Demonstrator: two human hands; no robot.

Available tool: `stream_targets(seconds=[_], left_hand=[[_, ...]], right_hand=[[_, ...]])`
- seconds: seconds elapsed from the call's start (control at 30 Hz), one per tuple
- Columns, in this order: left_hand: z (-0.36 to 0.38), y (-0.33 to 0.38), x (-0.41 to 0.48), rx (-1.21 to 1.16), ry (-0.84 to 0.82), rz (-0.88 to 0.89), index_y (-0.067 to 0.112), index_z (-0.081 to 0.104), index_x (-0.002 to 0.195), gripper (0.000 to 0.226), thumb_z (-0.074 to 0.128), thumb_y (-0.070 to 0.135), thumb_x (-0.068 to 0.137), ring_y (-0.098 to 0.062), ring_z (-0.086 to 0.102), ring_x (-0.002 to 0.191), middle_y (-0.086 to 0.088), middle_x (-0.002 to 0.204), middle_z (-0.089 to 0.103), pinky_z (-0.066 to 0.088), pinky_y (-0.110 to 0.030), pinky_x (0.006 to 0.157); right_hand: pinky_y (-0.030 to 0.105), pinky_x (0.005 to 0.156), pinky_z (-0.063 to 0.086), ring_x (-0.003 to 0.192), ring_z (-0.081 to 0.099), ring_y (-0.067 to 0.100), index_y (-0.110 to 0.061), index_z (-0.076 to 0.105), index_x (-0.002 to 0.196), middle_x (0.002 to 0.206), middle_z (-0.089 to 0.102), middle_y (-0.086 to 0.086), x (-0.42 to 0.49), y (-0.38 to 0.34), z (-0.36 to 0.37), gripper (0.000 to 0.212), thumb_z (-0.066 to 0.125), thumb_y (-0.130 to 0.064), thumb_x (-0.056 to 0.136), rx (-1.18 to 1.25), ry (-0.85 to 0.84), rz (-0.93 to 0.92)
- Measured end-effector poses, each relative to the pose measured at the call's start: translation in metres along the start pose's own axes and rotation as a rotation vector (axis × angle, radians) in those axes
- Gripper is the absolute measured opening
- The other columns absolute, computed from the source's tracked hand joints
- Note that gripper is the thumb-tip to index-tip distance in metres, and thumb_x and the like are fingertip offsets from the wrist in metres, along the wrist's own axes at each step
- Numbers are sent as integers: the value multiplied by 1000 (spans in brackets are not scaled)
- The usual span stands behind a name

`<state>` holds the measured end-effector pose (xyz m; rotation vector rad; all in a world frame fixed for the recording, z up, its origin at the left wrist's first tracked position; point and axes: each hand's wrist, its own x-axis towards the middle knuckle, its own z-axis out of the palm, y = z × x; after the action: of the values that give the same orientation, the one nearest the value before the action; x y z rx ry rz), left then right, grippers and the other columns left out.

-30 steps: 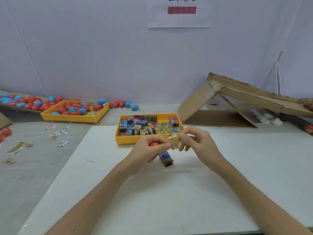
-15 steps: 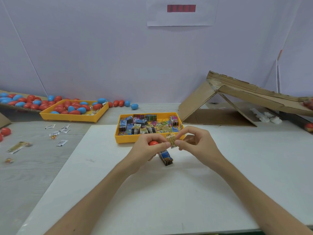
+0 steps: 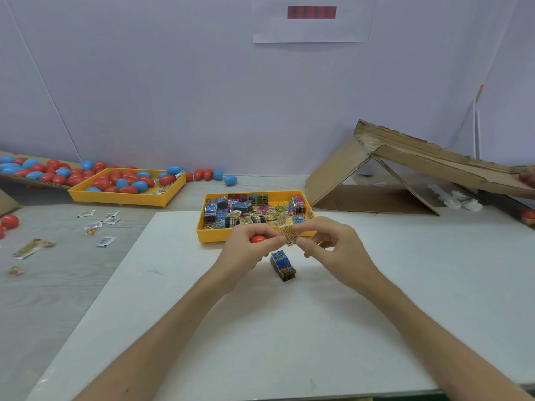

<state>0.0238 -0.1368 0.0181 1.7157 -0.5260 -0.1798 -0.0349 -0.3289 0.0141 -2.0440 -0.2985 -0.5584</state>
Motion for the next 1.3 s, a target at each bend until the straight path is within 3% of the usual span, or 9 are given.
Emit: stream_targets(seconds=[0.17, 0.3, 0.47, 0.7, 0.83, 0.93, 1.03, 1.2, 1.3], left_hand=[[2, -1, 0, 37, -34, 84, 22, 75, 74, 17, 76, 14, 89, 4, 59, 62, 17, 66, 65, 41, -9, 50], [4, -3, -1, 70, -86, 130, 25, 75, 74, 17, 77, 15, 88, 0, 62, 72, 14, 72, 67, 48, -14, 62], [3, -1, -1, 54, -115, 72, 21, 76, 83, 9, 74, 19, 91, 1, 56, 58, 15, 64, 62, 41, -10, 50], [-1, 4, -3, -178, -242, -26, 30, 72, 70, 29, 62, 41, 95, -11, 26, 48, -1, 63, 43, 20, -23, 45], [-5, 0, 1, -279, -203, -53, 22, 78, 88, 15, 74, 35, 83, -10, 28, 48, 3, 62, 43, 20, -21, 44], [-5, -2, 1, -283, -198, -63, 22, 79, 87, 14, 77, 32, 77, -10, 30, 48, 3, 59, 43, 22, -20, 44], [-4, -3, 2, -262, -180, -80, 21, 80, 86, 15, 78, 31, 75, -11, 30, 48, 2, 56, 42, 21, -21, 45], [-1, -5, 0, -168, -173, -70, 22, 80, 78, 11, 76, 16, 87, -8, 36, 46, 8, 54, 48, 25, -18, 43], [0, -5, 1, -102, -174, -71, 19, 78, 82, 7, 76, 18, 88, -6, 38, 45, 10, 53, 50, 27, -17, 42]], right_hand=[[20, 58, 50, 64, 71, 13, -21, 73, 97, 80, 73, -8, 3, 1, -1, 14, 71, -9, 91, 133, -42, 150], [20, 55, 49, 61, 67, 9, -17, 73, 96, 69, 71, -5, 4, 0, -1, 11, 71, -8, 91, 181, -55, 200], [22, 61, 46, 73, 61, 10, -19, 76, 85, 90, 67, 1, 4, -2, -4, 20, 75, 1, 85, 186, -14, 145], [38, 61, 45, 67, 45, 13, -28, 80, 77, 82, 54, -12, 3, 1, -4, 31, 76, 2, 83, 172, -19, 77], [35, 61, 43, 65, 47, 14, -36, 77, 75, 85, 57, -5, 3, 2, -2, 39, 74, 2, 85, 148, -17, 77], [22, 61, 43, 66, 50, 10, -34, 75, 82, 87, 59, -5, 4, 1, -1, 41, 67, 6, 89, 141, -22, 111], [25, 61, 44, 64, 49, 8, -25, 75, 93, 90, 57, 2, 5, -2, -1, 42, 57, 12, 90, 174, -50, 175], [28, 59, 44, 59, 48, 13, -15, 74, 94, 86, 53, 4, 5, -6, -4, 15, 63, -10, 86, 372, -45, 265], [27, 59, 44, 58, 49, 15, -20, 75, 89, 77, 58, -7, 4, -5, -4, 8, 71, -26, 87, 323, -19, 223]])
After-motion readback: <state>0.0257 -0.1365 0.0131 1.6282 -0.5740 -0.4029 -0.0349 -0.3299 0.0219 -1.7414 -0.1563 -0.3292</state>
